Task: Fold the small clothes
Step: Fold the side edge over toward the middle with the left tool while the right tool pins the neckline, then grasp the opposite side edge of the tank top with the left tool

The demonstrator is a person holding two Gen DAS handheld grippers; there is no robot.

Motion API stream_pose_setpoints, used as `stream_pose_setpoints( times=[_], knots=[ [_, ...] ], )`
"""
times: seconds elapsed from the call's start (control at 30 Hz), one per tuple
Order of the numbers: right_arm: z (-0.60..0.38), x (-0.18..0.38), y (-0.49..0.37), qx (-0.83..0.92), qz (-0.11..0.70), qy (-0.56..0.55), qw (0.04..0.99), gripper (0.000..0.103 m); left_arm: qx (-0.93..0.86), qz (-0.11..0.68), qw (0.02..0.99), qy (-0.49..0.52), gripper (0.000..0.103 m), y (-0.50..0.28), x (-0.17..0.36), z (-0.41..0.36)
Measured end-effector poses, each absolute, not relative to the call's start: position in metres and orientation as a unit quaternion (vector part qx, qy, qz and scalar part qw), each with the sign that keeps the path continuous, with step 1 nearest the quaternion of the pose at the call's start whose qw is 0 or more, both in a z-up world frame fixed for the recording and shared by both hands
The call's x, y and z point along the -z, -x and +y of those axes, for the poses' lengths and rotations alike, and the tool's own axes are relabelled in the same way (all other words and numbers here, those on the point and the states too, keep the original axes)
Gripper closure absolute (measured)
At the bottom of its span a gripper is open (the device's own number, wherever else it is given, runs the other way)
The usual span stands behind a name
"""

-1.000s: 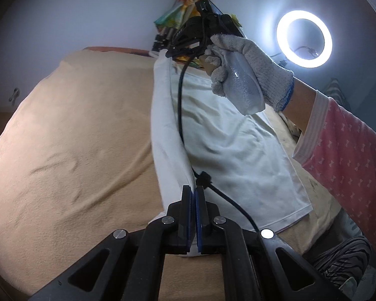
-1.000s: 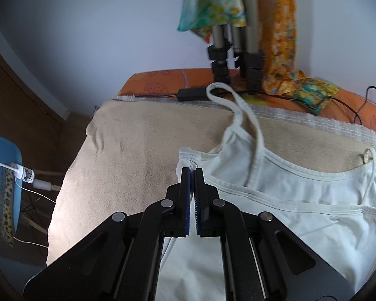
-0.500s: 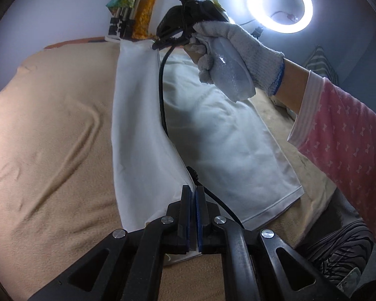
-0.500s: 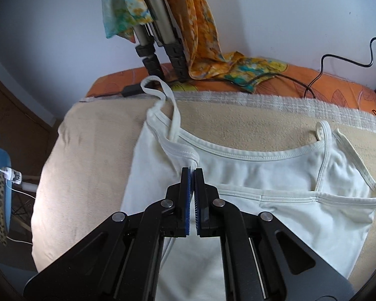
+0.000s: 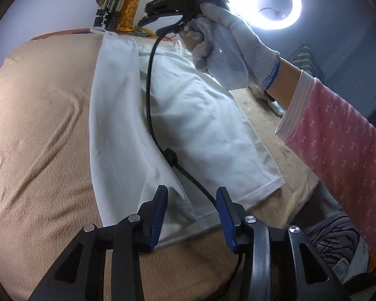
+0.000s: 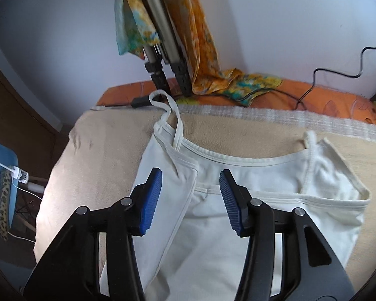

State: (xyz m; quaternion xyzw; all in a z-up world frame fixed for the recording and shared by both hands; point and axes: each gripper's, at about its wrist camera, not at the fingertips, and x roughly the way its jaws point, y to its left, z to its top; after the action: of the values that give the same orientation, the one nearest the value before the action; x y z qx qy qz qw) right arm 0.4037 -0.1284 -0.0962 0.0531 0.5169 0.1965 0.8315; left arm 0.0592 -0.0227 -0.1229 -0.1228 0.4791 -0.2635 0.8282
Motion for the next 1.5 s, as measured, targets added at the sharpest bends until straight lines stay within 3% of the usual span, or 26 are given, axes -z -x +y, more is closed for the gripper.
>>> stream_pose_setpoints(
  times=[0.33,0.57,0.7,0.97,1.5],
  knots=[
    [-0.213,0.004,-0.339,-0.209,0.455,-0.075,0.862,0.052,0.245,0.438,0.861,0.077,0.065,-0.039,0.102,-0.024],
    [-0.277,-0.021,-0.284,-0.202,0.437,-0.114,0.869,0.052,0.214,0.446,0.869,0.019,0.074,-0.040,0.121,-0.040],
    [-0.314,-0.024,-0.260,-0.191,0.434,-0.128,0.871,0.052,0.225,0.474,0.850,0.050,0.074,-0.042,0.142,-0.043],
    [-0.376,-0.017,-0.238,-0.185,0.440,-0.143,0.867,0.052,0.216,0.444,0.870,0.014,0.074,-0.029,0.132,-0.077],
    [-0.428,0.009,-0.229,-0.195,0.457,-0.134,0.857,0.052,0.291,0.418,0.858,-0.060,0.073,-0.031,0.135,-0.226]
  ],
)
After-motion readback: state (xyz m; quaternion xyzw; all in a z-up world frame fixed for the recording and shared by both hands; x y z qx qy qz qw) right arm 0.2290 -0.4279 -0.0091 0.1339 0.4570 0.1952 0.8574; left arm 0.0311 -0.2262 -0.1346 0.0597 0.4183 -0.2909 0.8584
